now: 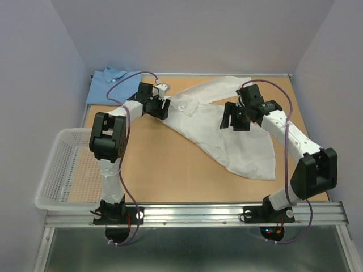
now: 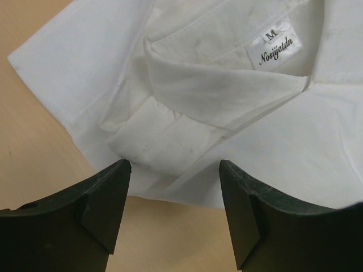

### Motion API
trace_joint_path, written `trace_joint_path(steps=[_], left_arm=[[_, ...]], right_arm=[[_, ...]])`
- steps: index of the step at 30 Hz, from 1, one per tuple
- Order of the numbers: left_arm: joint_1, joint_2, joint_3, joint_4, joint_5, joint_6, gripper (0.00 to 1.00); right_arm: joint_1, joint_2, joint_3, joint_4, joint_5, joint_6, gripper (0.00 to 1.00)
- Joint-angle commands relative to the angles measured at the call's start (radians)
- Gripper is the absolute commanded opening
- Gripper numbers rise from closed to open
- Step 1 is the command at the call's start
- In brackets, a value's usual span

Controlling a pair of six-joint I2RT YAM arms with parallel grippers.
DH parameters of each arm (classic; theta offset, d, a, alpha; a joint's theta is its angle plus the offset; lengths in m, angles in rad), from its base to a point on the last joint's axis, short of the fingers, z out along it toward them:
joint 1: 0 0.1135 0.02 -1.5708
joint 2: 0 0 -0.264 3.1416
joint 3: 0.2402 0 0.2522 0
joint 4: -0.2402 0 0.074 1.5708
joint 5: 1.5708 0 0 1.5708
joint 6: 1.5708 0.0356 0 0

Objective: Fold and stack the long sleeve shirts
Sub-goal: Flatten the shirt out

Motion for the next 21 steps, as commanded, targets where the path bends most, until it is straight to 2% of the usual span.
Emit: trace_joint_path(steps=[1,8,14,17,19,21], left_arm=[[0.002,0.002,0.038,-0.072,0.023,-0.017,0.73],[-0.021,-0.091,-0.072,-0.084,0.049,-0.075,0.71],[-0.036,-0.093,-0.120,-0.084,0.034,-0.089,0.69],[-0.041,-0.075,-0.120,-0.078,0.021,-0.097,0.63],[-0.047,-0.062,-0.108,-0.084,0.024,-0.098,0.46],[-0.051,-0.059,-0.103,-0.089,0.024,-0.103,0.17]], right_arm=[[0.000,-0.011,-0.012,0.037,0.002,0.000,0.71],[0.002,-0.013,-0.031,0.058,0.003,0.006,0.71],[0.000,-0.010,-0.041,0.078,-0.006,0.008,0.71],[0.000,-0.007,-0.051,0.086,-0.017,0.011,0.71],[0.000,-0.011,-0.058,0.091,-0.018,0.012,0.71],[0.000,-0.016,-0.063,0.097,-0.017,0.014,0.71]])
